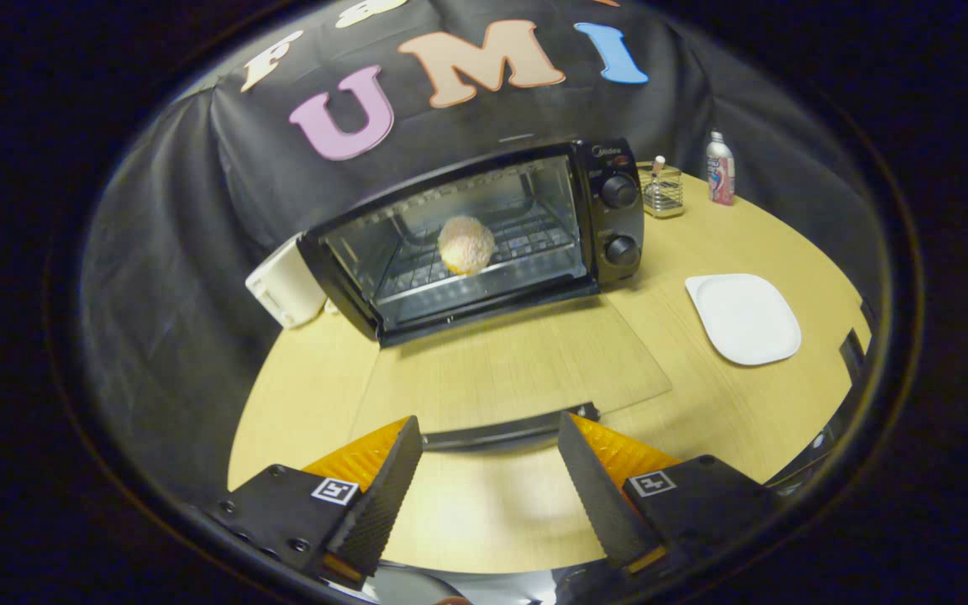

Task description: Open the toaster oven, put the food inside, and close the toaster oven door.

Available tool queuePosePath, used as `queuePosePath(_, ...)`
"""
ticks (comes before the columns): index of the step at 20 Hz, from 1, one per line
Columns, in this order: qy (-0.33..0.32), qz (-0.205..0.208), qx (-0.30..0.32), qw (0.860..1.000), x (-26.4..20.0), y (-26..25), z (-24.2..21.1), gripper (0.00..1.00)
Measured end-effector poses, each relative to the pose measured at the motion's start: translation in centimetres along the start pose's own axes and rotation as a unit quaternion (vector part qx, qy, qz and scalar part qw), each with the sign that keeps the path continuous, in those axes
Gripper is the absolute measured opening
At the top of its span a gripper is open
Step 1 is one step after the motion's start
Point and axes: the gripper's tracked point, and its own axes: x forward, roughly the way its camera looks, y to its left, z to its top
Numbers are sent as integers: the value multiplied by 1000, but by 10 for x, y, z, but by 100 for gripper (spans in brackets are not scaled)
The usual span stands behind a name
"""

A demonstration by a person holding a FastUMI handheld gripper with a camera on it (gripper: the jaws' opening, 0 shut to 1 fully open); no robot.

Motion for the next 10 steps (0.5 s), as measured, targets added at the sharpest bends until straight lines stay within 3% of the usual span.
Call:
queuePosePath(5, 43, -34, -65, 996, 10, -19, -33, 100)
queuePosePath(10, 62, -44, -77, 994, 27, -15, -49, 100)
